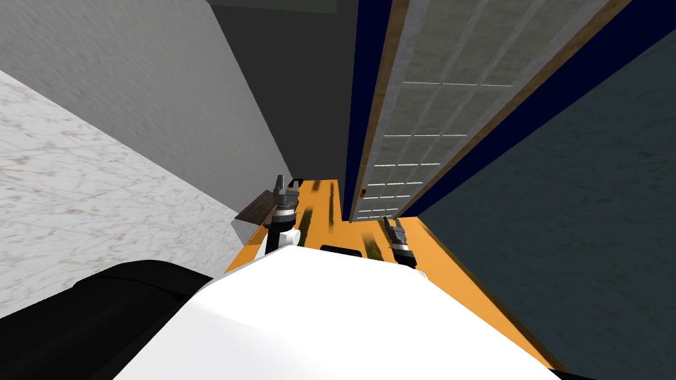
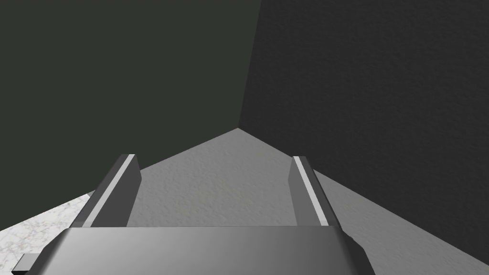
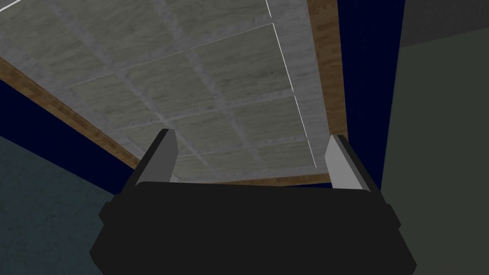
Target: Pull the door open
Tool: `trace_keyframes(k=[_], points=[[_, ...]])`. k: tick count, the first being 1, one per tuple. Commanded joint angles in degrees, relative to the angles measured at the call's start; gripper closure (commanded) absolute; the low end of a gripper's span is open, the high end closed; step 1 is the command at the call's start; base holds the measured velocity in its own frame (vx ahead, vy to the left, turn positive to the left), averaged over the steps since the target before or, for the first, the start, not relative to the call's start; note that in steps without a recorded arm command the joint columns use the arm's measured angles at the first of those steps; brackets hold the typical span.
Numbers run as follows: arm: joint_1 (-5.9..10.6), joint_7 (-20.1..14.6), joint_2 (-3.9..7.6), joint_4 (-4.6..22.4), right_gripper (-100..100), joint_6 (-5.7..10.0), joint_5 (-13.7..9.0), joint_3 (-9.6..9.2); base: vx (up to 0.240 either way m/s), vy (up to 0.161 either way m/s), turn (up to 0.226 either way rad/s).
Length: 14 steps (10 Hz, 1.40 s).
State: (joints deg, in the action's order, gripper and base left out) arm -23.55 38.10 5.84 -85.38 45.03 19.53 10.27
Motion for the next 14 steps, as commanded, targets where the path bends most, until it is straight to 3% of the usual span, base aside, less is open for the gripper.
trace_keyframes(k=[1,11,14], points=[[0.14,1.31,0.01,1.62,-100,1.06,1.01,0.45,0.096,0.037,0.023],[2.2,11.18,-0.49,15.33,-100,8.46,8.93,4.01,0.138,0.025,0.025],[2.56,12.93,-0.68,17.76,-100,9.77,10.33,4.65,0.122,0.018,0.015]])
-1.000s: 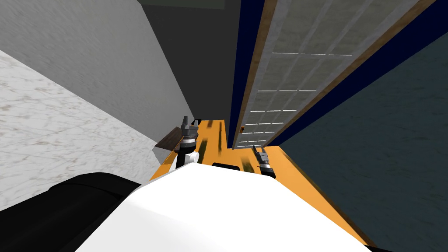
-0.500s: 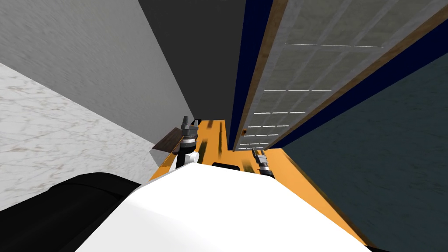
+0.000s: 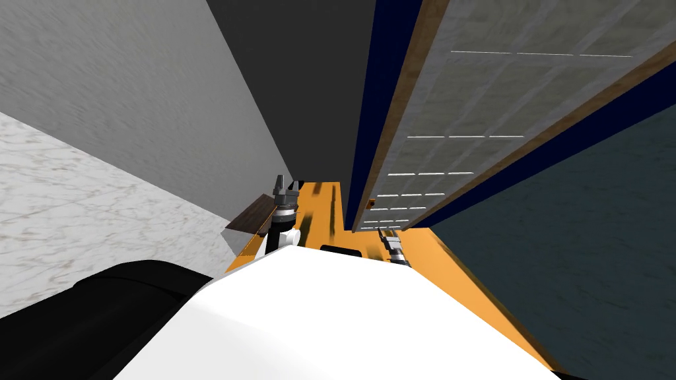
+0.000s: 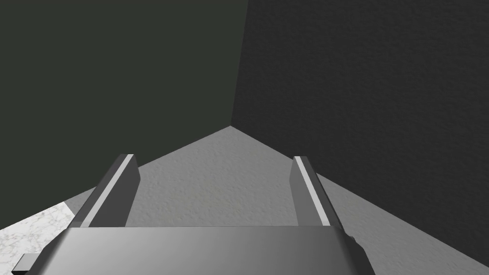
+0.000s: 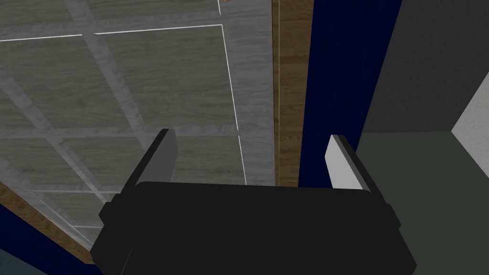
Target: Pull the door open
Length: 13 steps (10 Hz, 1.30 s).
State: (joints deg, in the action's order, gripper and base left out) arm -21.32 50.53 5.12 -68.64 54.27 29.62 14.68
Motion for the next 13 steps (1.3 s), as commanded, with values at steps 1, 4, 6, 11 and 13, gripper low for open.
trace_keyframes(k=[1,4,6,11,13], points=[[0.45,1.07,-0.02,1.8,-100,0.95,0.69,0.44,0.082,-0.001,0.012],[0.88,3.17,-0.3,4.72,-100,2.53,2.38,1.2,0.099,-0.005,0.012],[1.16,4.52,-0.51,6.59,-100,3.54,3.46,1.69,0.139,-0.016,0.012],[2.08,7.55,-1.03,11.23,-100,5.91,5.67,2.81,0.169,-0.033,0.003],[4.85,9.17,-1.08,13.48,-100,4.85,5.0,3.66,-0.043,-0.011,0.103]])
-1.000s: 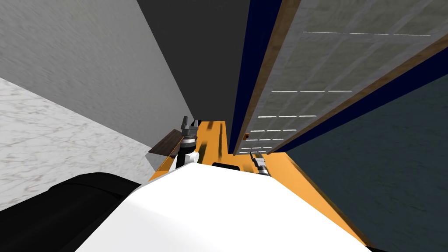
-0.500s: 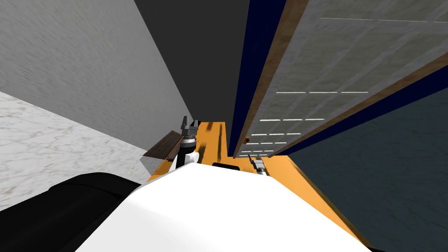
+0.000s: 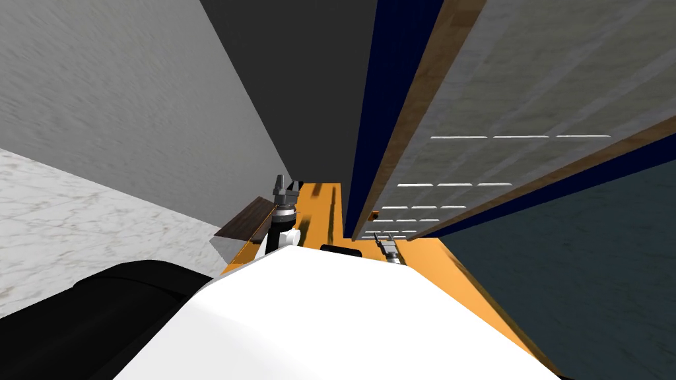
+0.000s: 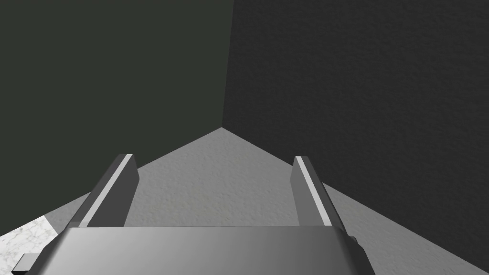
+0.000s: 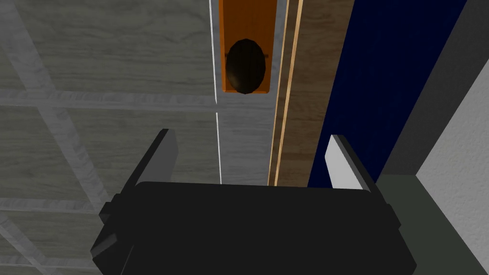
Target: Pull the door open
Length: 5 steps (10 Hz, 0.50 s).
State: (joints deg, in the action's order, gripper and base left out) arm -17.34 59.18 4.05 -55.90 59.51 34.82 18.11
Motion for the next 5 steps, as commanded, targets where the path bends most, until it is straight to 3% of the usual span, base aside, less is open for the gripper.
trace_keyframes(k=[1,5], points=[[2.15,1.21,-0.07,1.73,-100,-0.96,-0.56,0.62,-0.068,-0.006,0.083],[8.69,4.78,-0.6,6.8,-100,-3.83,-2.47,2.61,-0.04,-0.027,0.124]])
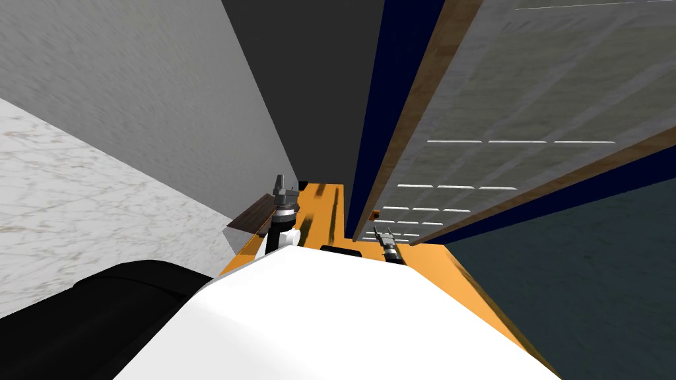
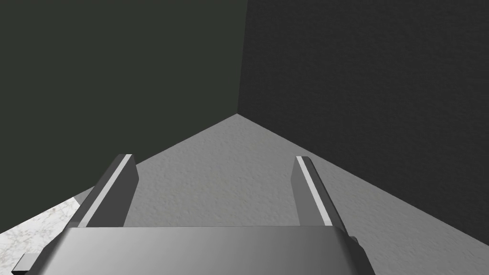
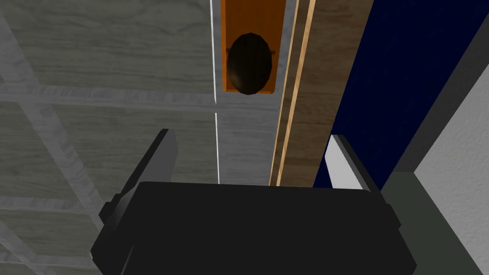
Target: Pull the door open
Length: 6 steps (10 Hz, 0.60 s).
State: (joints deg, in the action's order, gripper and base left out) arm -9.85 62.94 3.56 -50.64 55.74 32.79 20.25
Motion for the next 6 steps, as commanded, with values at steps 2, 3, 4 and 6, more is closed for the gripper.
trace_keyframes(k=[2,3,4,6], points=[[4.4,3.02,-0.54,4.26,-100,-1.6,-1.51,1.56,-0.005,-0.04,0.142],[4.78,3.02,-0.54,4.31,-100,-1.6,-1.51,1.56,-0.001,-0.032,0.033],[6.52,4.0,-0.8,5.66,-100,-2.34,-2.04,2.08,0.001,-0.035,0.068],[9.73,5.83,-1.39,8.13,-100,-3.7,-3.01,3.04,0.005,-0.05,0.137]])
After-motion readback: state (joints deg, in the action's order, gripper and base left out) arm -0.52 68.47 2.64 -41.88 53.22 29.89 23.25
